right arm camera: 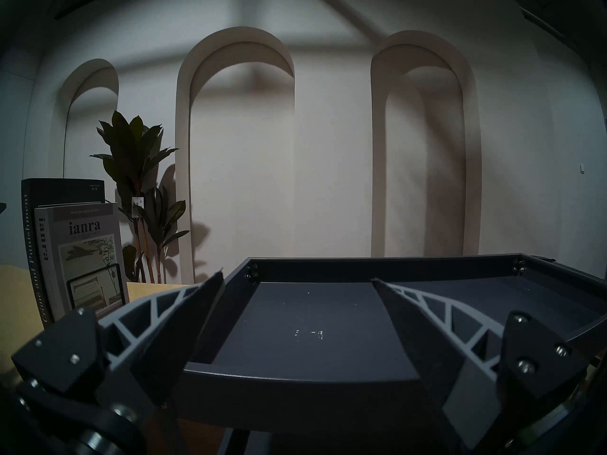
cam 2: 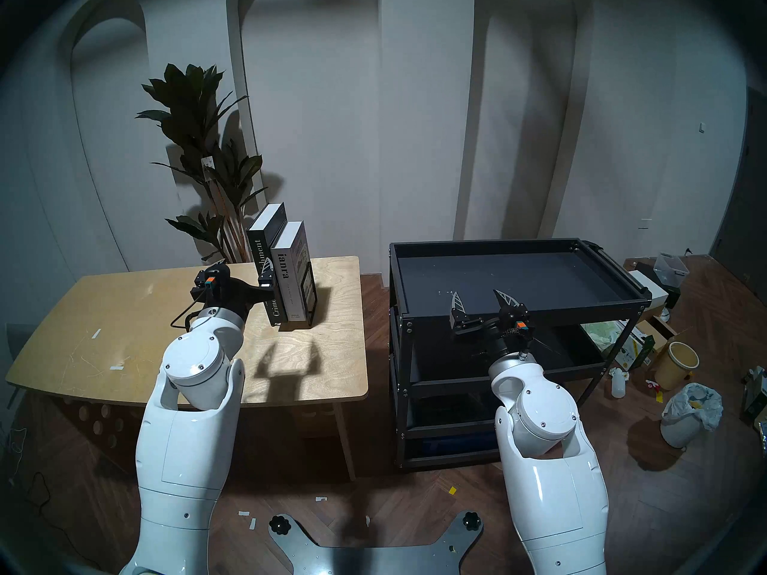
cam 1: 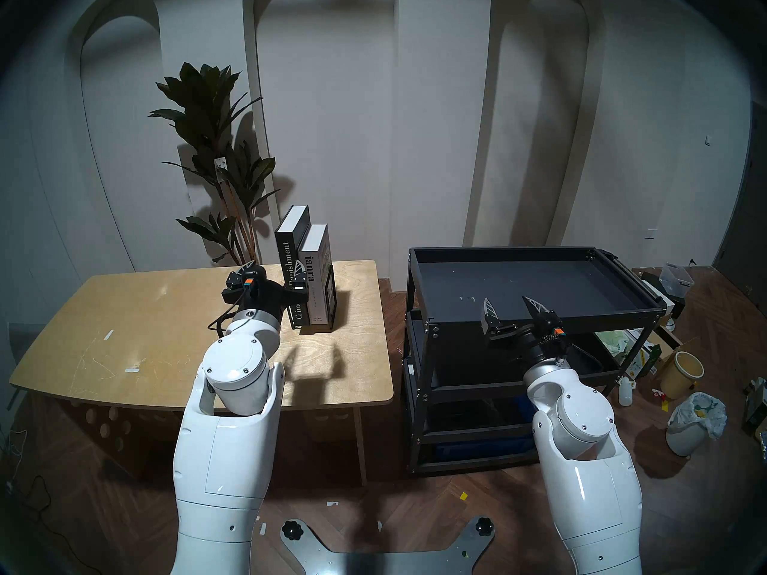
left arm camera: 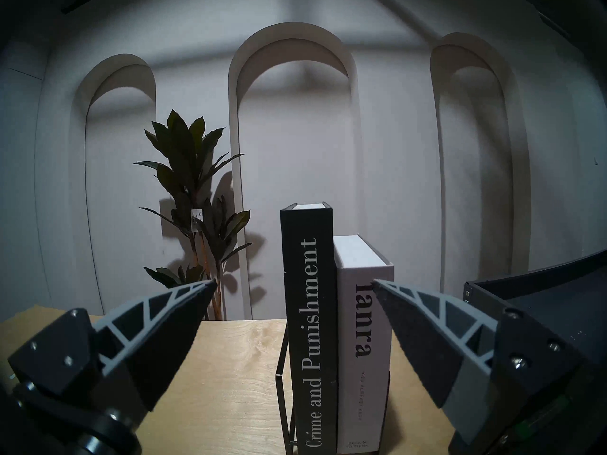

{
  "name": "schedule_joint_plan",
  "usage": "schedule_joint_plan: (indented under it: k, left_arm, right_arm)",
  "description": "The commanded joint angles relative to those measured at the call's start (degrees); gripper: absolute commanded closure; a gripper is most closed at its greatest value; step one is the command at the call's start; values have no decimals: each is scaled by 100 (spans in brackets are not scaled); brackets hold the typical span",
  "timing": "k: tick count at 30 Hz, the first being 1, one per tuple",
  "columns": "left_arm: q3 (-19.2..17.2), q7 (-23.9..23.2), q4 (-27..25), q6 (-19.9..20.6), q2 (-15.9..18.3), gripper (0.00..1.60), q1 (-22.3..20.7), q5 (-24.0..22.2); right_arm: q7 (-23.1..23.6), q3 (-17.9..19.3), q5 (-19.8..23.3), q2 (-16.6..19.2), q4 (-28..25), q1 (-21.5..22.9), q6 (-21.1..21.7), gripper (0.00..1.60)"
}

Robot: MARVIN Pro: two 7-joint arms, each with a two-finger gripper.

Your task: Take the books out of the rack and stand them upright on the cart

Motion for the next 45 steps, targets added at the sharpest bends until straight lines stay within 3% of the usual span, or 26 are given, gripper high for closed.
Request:
schedule_joint_plan:
  k: [1,12,22,45]
  left_arm:
    - [119,194,53,257,-29,0,-599,236]
    - [131,205,181,783,-87,0,-950,172]
    - [83,229,642,1013,-101,0,-1497,138]
    - [44,289,1675,869,-72,0,-2352,142]
  right_arm:
    - [13,-8,26,-20,-64,107,-111,0]
    - [62,20,39,-5,7,113,-194,0]
    - [57,48,73,-42,23,91,-209,0]
    - [21,159,99,-69,0,7,-258,0]
